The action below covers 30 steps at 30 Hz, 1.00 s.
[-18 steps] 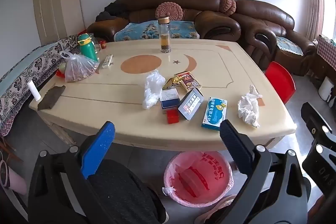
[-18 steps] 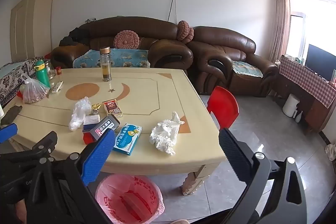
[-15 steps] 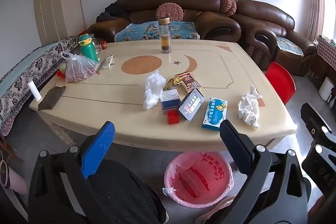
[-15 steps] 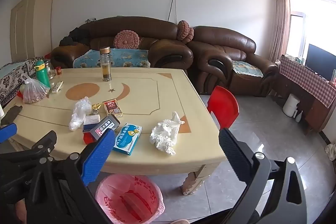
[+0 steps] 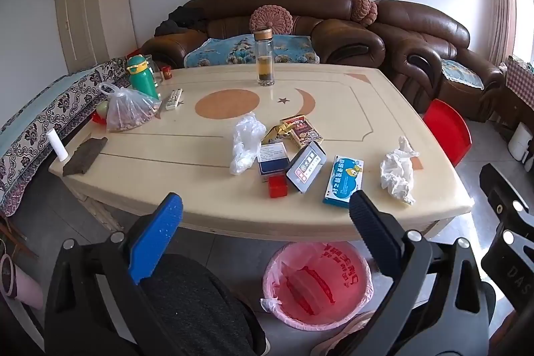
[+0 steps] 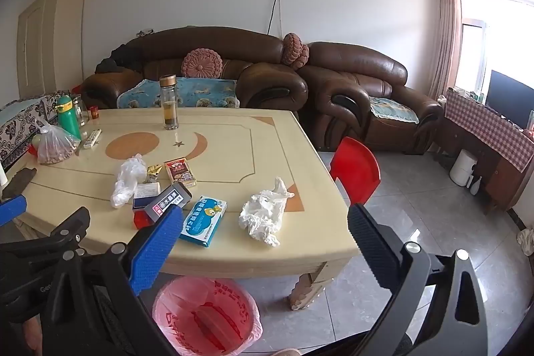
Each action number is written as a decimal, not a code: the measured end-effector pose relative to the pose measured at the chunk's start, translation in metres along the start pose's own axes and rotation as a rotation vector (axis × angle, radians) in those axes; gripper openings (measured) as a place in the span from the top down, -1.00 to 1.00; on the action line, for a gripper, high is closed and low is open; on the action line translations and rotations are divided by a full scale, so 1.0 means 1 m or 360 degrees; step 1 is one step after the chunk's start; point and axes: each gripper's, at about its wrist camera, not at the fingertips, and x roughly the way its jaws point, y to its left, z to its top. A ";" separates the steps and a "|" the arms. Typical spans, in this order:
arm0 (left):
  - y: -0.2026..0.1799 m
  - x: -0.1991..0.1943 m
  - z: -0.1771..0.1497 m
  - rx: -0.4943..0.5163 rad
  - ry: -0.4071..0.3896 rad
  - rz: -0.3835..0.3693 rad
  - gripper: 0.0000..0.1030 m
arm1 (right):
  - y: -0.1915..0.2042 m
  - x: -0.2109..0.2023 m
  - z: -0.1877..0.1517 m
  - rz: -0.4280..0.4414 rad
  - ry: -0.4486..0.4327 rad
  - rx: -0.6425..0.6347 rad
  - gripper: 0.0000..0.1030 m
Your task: Collect trash
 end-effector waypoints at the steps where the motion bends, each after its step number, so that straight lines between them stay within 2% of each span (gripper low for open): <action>1: 0.000 -0.001 0.000 0.0000 0.0002 0.0002 -0.90 | 0.000 0.000 0.000 0.0001 0.0000 0.0001 -0.88; 30: 0.005 0.000 -0.002 -0.0009 -0.0021 -0.0002 -0.90 | 0.005 -0.001 -0.001 0.0018 0.0002 0.0004 -0.88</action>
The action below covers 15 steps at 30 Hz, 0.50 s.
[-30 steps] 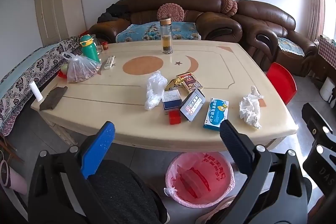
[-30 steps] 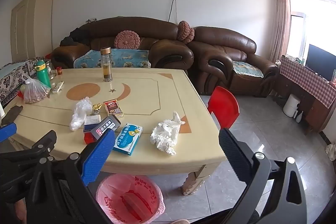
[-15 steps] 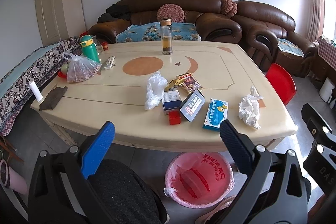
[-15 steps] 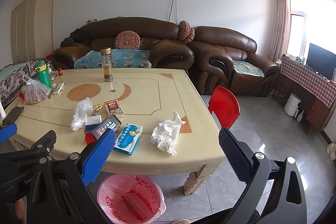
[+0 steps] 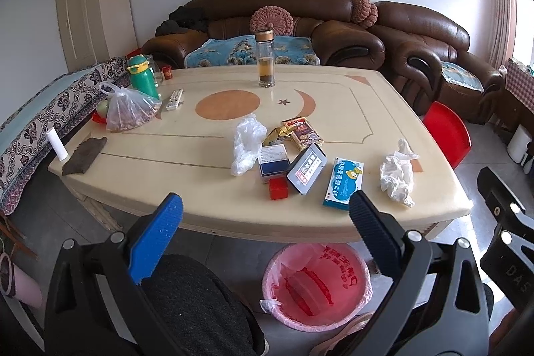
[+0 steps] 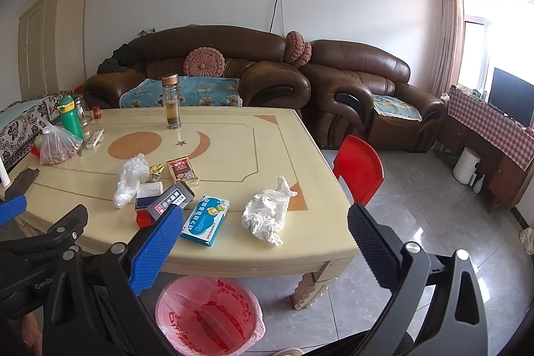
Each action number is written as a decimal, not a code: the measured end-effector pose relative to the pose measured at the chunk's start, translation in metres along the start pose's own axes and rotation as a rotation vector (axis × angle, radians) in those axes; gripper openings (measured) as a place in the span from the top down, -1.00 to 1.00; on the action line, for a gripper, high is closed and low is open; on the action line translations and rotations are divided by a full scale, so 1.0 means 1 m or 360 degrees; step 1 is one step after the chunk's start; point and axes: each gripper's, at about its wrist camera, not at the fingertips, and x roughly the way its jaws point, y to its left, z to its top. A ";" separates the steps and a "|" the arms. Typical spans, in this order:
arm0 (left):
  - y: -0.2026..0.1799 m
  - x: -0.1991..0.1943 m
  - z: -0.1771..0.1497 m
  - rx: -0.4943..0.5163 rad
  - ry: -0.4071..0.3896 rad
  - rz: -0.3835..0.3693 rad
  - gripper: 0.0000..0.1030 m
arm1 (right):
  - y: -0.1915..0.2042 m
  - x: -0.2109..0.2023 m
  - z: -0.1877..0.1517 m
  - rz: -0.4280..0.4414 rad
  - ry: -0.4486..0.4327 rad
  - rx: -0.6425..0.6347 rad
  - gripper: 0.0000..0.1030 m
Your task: Collect trash
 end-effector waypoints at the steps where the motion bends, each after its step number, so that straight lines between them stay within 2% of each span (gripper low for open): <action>1: 0.000 0.000 0.000 0.0002 -0.0001 0.0003 -0.90 | 0.001 -0.001 0.000 0.0000 0.0001 -0.0001 -0.88; 15: 0.001 -0.001 -0.001 0.0007 0.0006 -0.0003 -0.90 | 0.001 0.000 0.001 0.0002 0.0004 0.0002 -0.88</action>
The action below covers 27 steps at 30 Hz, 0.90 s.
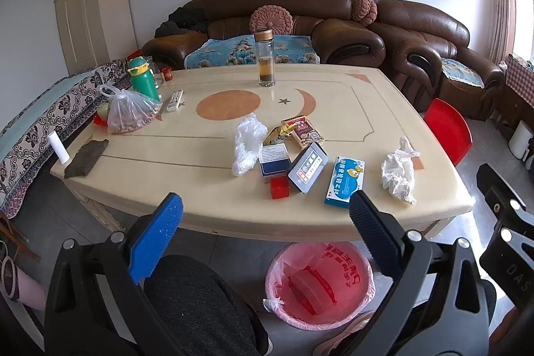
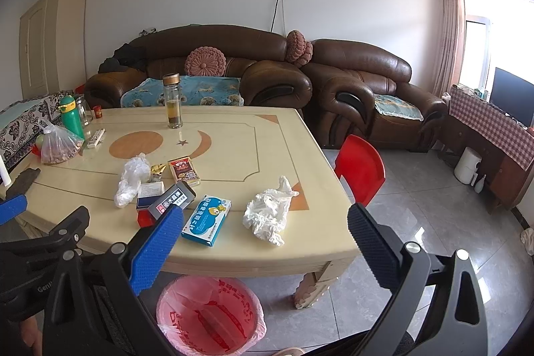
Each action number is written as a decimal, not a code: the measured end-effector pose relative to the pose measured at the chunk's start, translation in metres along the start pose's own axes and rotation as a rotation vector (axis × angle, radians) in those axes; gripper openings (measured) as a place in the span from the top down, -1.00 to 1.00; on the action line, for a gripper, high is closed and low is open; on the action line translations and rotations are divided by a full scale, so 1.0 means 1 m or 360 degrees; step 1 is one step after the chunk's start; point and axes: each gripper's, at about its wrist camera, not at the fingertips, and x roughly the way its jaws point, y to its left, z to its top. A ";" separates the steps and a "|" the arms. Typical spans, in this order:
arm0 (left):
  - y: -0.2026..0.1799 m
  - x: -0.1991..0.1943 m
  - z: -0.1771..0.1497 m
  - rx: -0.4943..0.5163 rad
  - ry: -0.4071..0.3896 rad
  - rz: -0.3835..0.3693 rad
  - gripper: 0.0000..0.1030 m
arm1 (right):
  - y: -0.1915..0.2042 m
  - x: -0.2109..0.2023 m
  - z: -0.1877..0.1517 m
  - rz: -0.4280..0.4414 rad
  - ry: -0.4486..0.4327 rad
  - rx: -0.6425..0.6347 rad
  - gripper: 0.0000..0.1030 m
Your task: Collect trash
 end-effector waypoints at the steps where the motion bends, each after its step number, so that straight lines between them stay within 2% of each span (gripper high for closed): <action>1: 0.000 0.000 0.000 -0.0001 0.0001 0.0001 -0.90 | 0.000 0.000 0.000 0.0001 0.0000 -0.0001 -0.88; 27: -0.002 0.001 0.002 0.0027 0.0009 -0.0006 -0.90 | 0.009 -0.001 0.001 0.0013 0.0024 0.0009 -0.88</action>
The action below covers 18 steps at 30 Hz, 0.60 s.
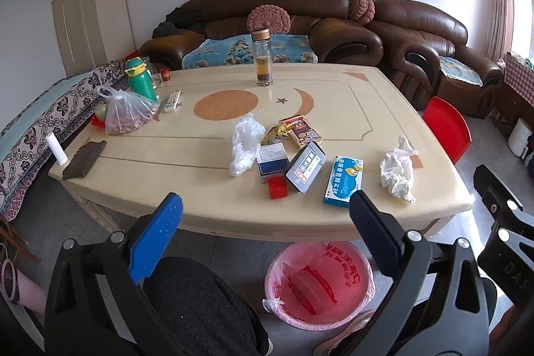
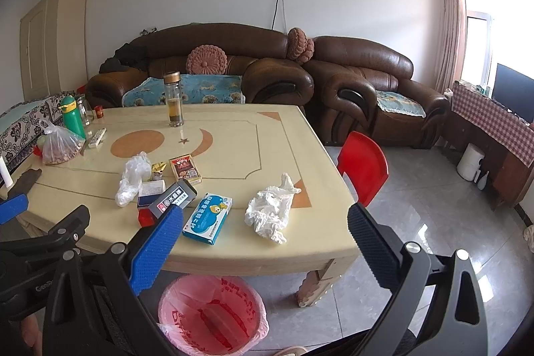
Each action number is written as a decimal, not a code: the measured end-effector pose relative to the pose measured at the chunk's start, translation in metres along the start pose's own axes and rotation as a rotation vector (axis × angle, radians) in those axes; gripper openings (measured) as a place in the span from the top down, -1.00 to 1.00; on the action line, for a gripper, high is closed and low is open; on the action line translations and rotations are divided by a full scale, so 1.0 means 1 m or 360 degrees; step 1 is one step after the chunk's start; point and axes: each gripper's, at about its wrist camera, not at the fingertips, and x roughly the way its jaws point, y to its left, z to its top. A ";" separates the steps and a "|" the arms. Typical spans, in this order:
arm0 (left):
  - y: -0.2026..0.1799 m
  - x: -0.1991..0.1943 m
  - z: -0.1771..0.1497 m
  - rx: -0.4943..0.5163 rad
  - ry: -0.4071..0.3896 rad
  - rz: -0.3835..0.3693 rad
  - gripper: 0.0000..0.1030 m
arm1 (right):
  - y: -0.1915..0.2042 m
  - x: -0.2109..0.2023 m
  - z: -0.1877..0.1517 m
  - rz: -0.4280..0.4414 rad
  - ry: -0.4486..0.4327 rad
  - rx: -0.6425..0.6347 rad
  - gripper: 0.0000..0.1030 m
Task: Collect trash
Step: 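Reach the left tool to the clear plastic bag while the right tool reaches the white tissue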
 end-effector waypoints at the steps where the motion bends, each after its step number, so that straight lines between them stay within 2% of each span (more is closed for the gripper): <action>1: -0.001 0.002 0.000 0.0004 0.0003 0.0002 -0.90 | 0.002 0.002 0.000 0.0005 0.0009 0.0002 -0.88; 6: -0.002 0.018 0.000 0.0005 0.0049 -0.0009 -0.90 | -0.005 0.020 -0.005 0.0037 0.0062 0.0022 -0.88; 14: 0.009 0.071 0.002 -0.0060 0.0214 -0.0012 -0.90 | -0.024 0.070 -0.014 0.0070 0.0180 0.0110 -0.87; 18: 0.016 0.095 0.008 -0.0051 0.0252 0.0008 -0.90 | -0.033 0.094 -0.017 0.0061 0.0217 0.0127 -0.87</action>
